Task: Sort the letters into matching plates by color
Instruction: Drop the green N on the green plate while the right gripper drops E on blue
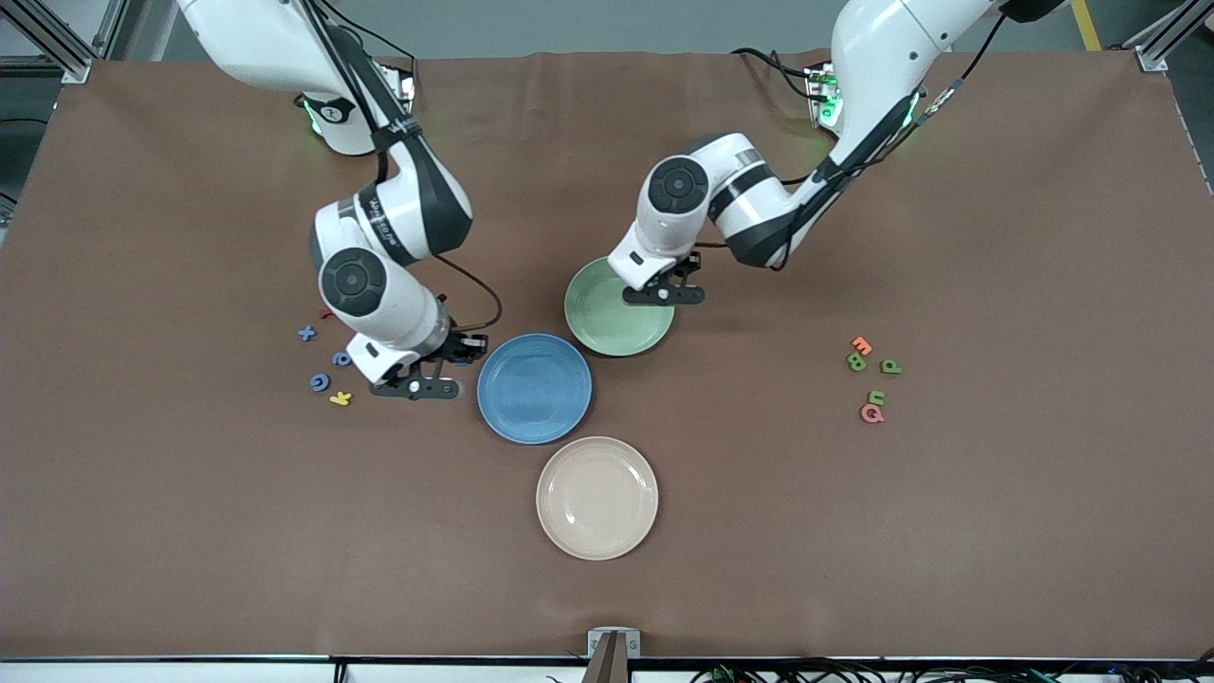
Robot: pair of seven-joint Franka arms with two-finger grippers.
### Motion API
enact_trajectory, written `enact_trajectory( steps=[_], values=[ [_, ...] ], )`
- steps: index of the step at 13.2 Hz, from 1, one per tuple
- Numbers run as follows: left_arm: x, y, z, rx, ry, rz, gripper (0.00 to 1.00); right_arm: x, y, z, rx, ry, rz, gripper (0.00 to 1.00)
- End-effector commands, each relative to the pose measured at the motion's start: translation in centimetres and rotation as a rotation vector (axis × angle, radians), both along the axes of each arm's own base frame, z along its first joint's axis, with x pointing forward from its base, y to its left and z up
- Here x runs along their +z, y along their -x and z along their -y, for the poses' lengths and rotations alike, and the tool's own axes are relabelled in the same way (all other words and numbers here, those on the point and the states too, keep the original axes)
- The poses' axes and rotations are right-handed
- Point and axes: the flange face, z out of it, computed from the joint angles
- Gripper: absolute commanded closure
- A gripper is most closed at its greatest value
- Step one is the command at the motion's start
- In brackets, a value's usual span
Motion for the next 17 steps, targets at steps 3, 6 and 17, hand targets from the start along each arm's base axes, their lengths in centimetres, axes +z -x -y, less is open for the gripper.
enact_trajectory(
  steps=[3,6,17],
  values=[
    [-1.6,0.5,1.5,0.067,0.059,-0.016,0.94,-4.3,0.9,-6.3,0.010,-0.012,0.029,0.85],
    [-1.7,-0.5,2.1,0.080,0.081,-0.024,0.71,-7.0,1.8,-8.9,0.047,-0.019,0.062,0.85],
    [3.1,-11.0,-3.2,0.130,-0.010,0.135,0.00,-8.4,2.3,-11.6,0.089,-0.028,0.094,0.00]
  ],
)
